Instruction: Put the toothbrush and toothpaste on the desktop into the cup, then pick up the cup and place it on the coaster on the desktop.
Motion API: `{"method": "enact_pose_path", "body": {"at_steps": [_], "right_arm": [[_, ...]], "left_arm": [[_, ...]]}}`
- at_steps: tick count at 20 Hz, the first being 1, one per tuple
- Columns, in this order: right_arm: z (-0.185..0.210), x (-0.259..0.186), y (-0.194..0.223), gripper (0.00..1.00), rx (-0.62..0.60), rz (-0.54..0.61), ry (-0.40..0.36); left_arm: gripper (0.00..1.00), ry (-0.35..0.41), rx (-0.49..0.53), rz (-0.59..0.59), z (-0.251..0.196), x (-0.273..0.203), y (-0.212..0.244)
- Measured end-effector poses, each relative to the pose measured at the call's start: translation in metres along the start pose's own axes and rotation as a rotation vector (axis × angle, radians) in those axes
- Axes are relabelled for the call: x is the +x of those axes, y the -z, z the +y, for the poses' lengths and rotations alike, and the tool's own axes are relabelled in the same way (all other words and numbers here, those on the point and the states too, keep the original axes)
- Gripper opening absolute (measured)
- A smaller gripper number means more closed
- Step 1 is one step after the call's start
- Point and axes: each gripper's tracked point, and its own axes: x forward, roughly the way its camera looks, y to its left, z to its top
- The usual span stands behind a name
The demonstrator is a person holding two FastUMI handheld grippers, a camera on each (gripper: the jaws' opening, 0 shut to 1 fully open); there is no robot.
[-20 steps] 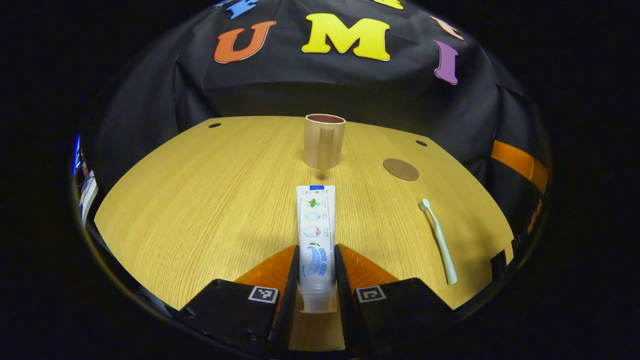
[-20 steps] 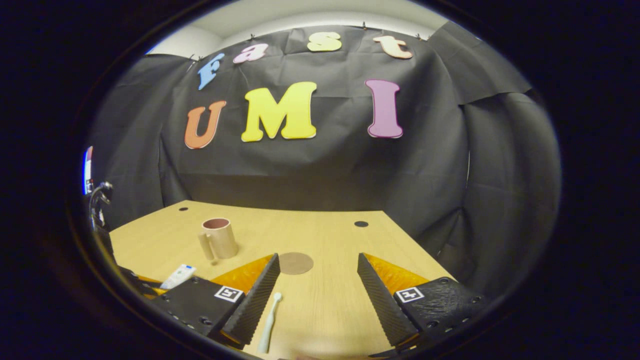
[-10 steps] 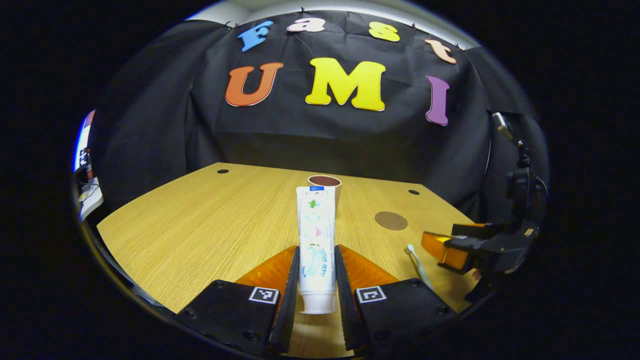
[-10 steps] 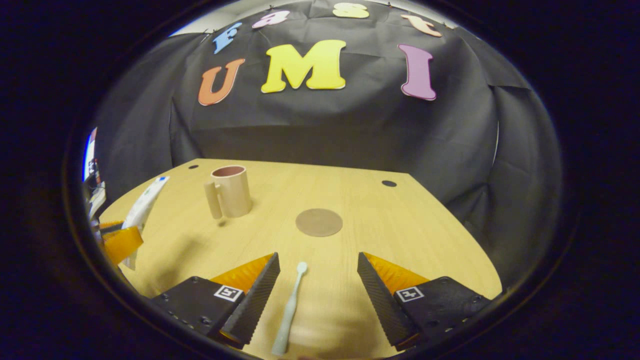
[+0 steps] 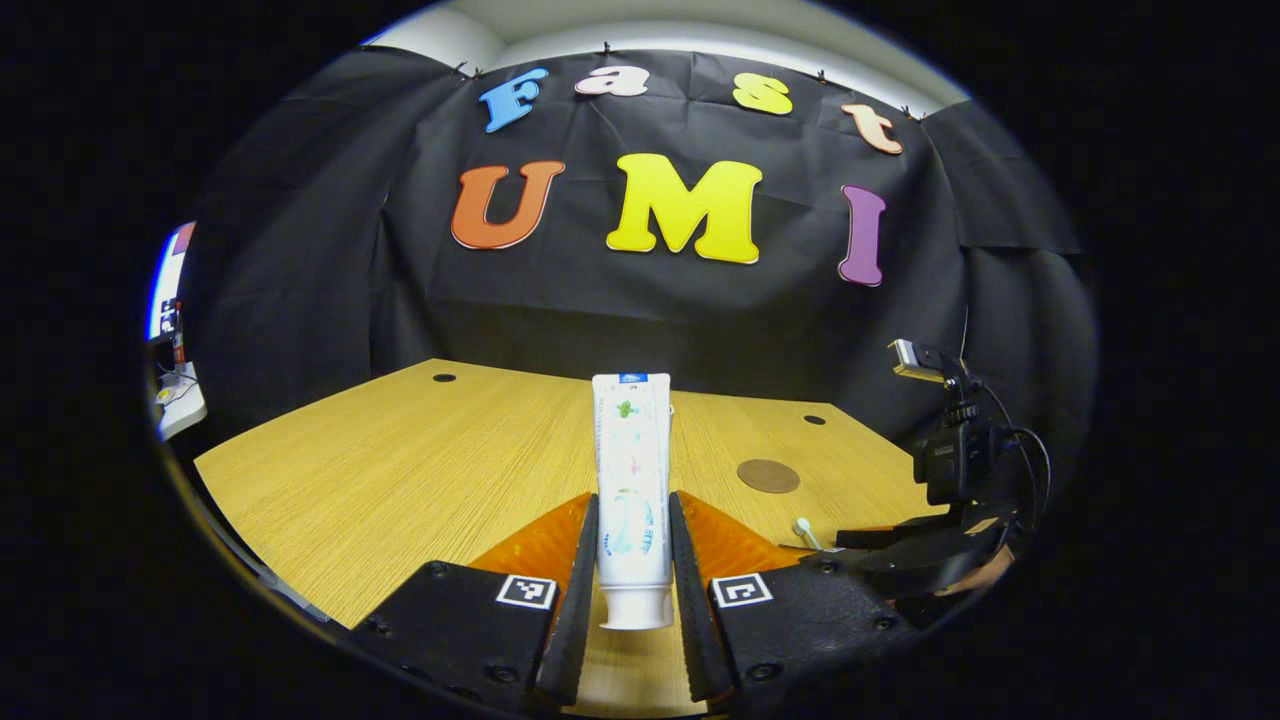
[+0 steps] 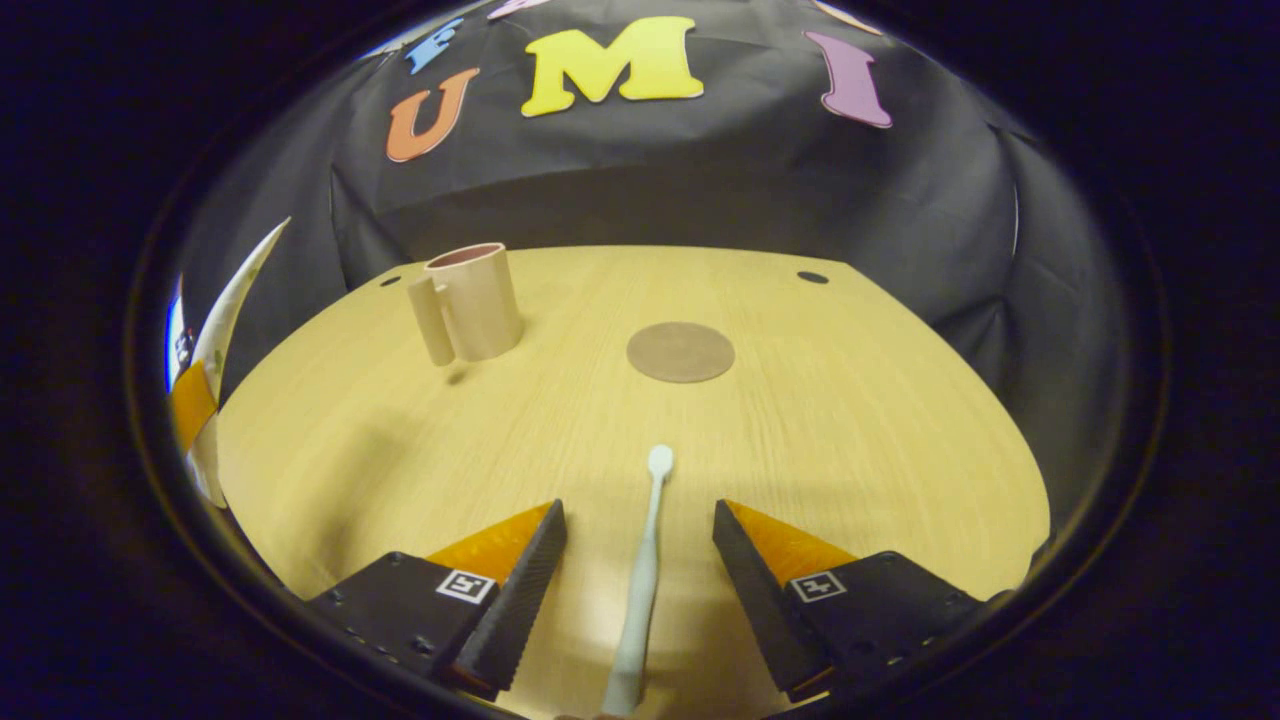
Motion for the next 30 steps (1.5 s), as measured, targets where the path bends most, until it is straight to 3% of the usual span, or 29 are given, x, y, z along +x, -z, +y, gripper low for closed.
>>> {"method": "enact_pose_path", "body": {"at_steps": [3, 5, 6, 7, 8, 9, 11, 15, 19, 27, 28, 30], "right_arm": [[-0.006, 0.002, 0.0, 0.86, 0.018, 0.007, 0.01], [-0.006, 0.007, 0.0, 0.76, 0.016, 0.004, -0.002], [-0.004, 0.005, 0.0, 0.77, 0.017, 0.007, -0.013], [-0.004, 0.006, -0.001, 0.53, 0.01, 0.003, -0.021], [-0.004, 0.006, -0.001, 0.48, -0.006, 0.002, -0.024], [0.007, 0.009, -0.003, 0.49, -0.01, -0.016, -0.081], [0.011, 0.011, -0.004, 0.01, -0.008, -0.024, -0.105], [0.007, 0.008, -0.007, 0.01, -0.02, -0.038, -0.116], [0.002, -0.013, -0.035, 0.01, 0.021, -0.149, -0.124], [-0.008, -0.128, -0.108, 0.01, 0.052, -0.478, -0.146], [-0.01, -0.142, -0.113, 0.01, 0.049, -0.509, -0.144], [-0.014, -0.166, -0.121, 0.01, 0.036, -0.561, -0.142]], "left_arm": [[0.42, -0.004, 0.008, 0.007, -0.001, 0.0, 0.004], [0.43, -0.003, 0.014, 0.011, -0.002, 0.001, 0.006], [0.43, -0.004, 0.014, 0.013, -0.003, 0.001, 0.007], [0.43, -0.001, 0.014, 0.016, -0.003, 0.002, 0.008], [0.43, 0.001, 0.012, 0.018, -0.004, 0.002, 0.009], [0.43, 0.0, 0.013, 0.018, -0.004, 0.002, 0.009], [0.43, -0.002, 0.02, 0.023, -0.003, 0.002, 0.011], [0.43, 0.008, 0.007, 0.033, -0.006, 0.003, 0.016], [0.43, -0.012, 0.008, 0.024, -0.001, 0.003, 0.014], [0.43, -0.015, -0.008, -0.031, -0.002, 0.0, -0.002], [0.48, -0.01, -0.009, -0.045, -0.003, -0.002, -0.007], [0.43, 0.001, -0.008, -0.072, -0.005, -0.008, -0.016]]}}
